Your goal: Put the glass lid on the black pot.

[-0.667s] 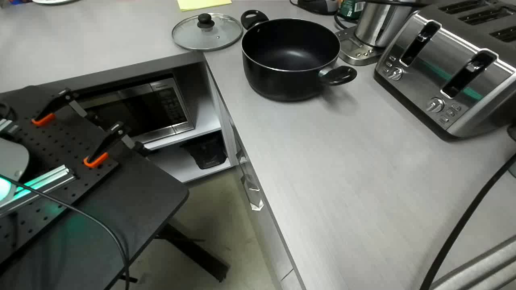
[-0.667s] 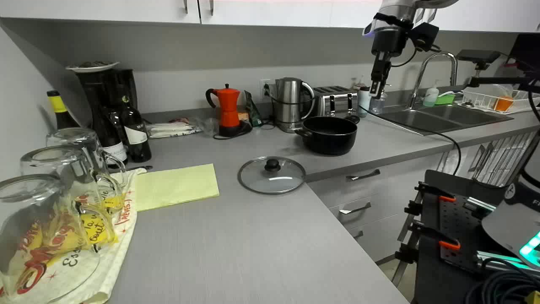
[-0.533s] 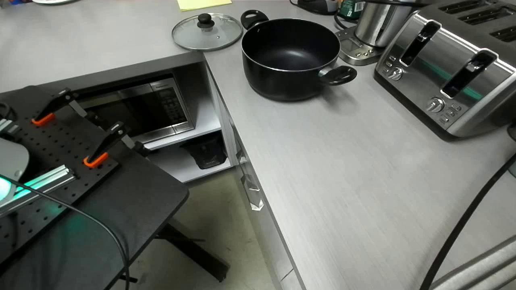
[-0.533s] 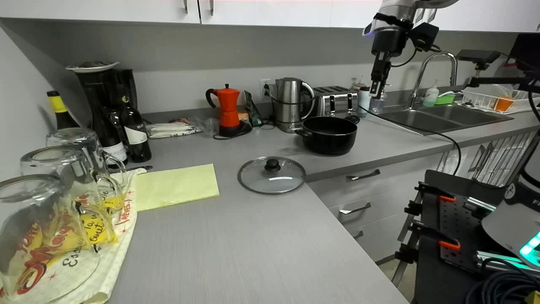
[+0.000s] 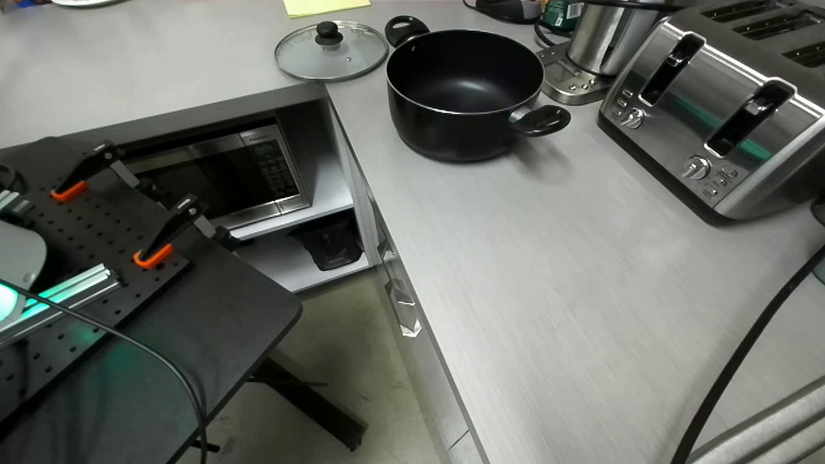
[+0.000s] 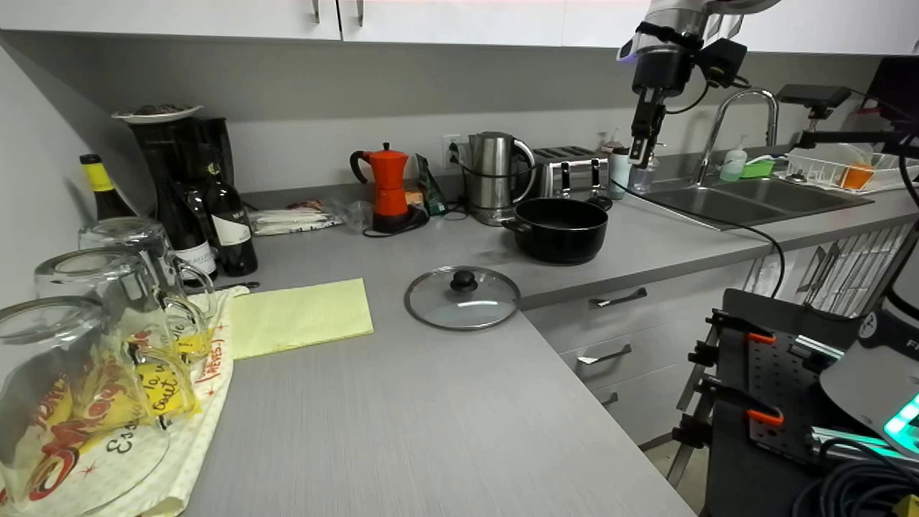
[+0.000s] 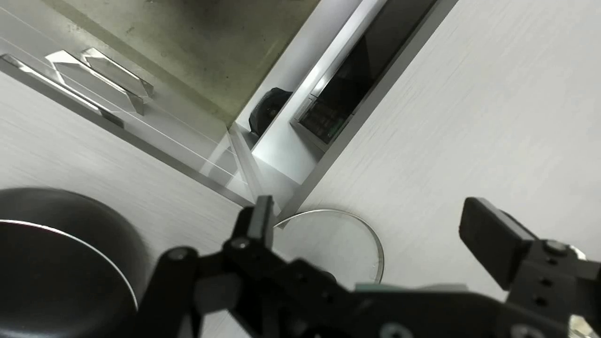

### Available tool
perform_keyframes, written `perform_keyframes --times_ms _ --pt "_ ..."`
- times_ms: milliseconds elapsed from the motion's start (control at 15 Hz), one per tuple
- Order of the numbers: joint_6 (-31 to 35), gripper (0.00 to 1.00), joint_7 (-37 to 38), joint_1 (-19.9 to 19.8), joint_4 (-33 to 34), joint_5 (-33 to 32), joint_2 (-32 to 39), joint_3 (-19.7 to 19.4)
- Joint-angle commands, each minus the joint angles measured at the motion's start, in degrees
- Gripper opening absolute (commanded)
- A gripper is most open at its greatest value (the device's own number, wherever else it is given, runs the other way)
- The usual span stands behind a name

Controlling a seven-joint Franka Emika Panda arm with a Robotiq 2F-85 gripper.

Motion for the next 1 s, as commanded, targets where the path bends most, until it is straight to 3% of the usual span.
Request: perform_keyframes --times_ms 0,467,933 --pt "-0.1 1.0 0.4 -1.5 1.4 0.6 1.8 2.3" --pt "5.5 1.0 15.0 -2.4 9.3 -1.0 13.2 8.6" --pt "5.9 1.0 32.0 -1.7 22.2 -9.5 29.5 14.0"
